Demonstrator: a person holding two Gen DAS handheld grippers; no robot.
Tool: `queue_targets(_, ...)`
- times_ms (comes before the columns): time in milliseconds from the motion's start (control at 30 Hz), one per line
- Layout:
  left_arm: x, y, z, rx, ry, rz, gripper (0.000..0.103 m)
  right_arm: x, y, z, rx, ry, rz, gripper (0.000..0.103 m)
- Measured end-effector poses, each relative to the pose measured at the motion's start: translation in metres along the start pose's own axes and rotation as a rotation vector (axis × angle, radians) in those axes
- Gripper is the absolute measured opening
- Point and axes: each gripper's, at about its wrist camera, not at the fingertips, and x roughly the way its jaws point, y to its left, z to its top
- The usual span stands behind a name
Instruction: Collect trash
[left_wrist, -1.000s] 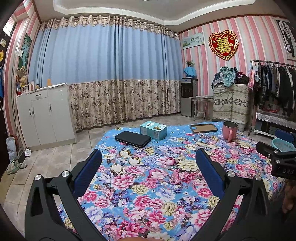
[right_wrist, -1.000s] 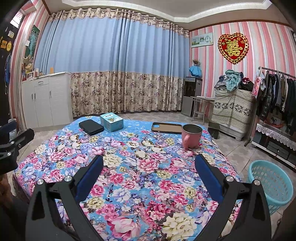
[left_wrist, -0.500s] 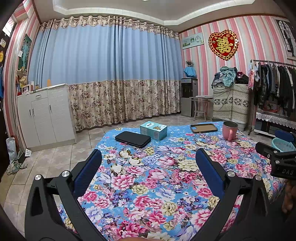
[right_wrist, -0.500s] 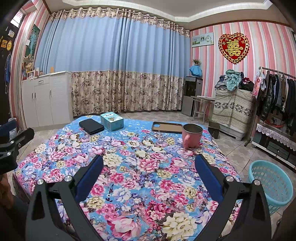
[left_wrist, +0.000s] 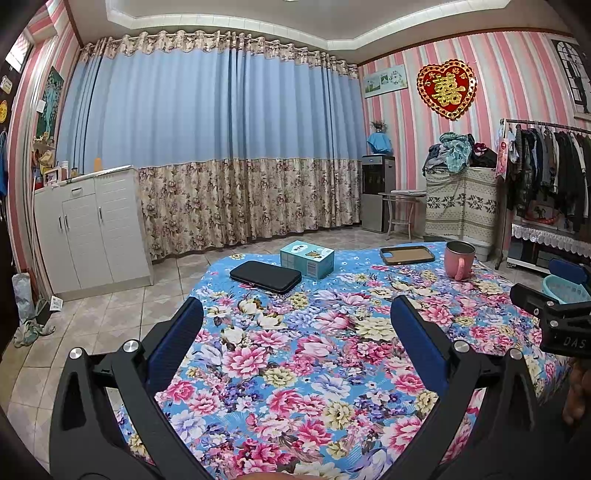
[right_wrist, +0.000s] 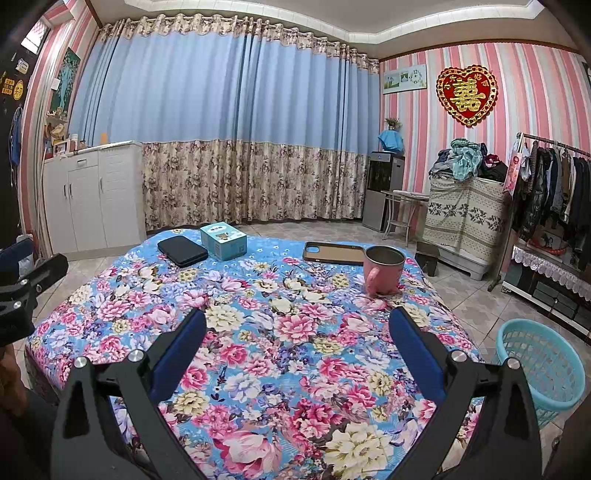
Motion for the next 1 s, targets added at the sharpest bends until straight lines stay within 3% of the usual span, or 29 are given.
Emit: queue_targets(1000, 0.0, -0.0001, 0.0001, -0.001, 0.0, 0.0, 0.098, 0.0008, 0.0006, -0.0017, -0.007, 0.008, -0.002, 0.098)
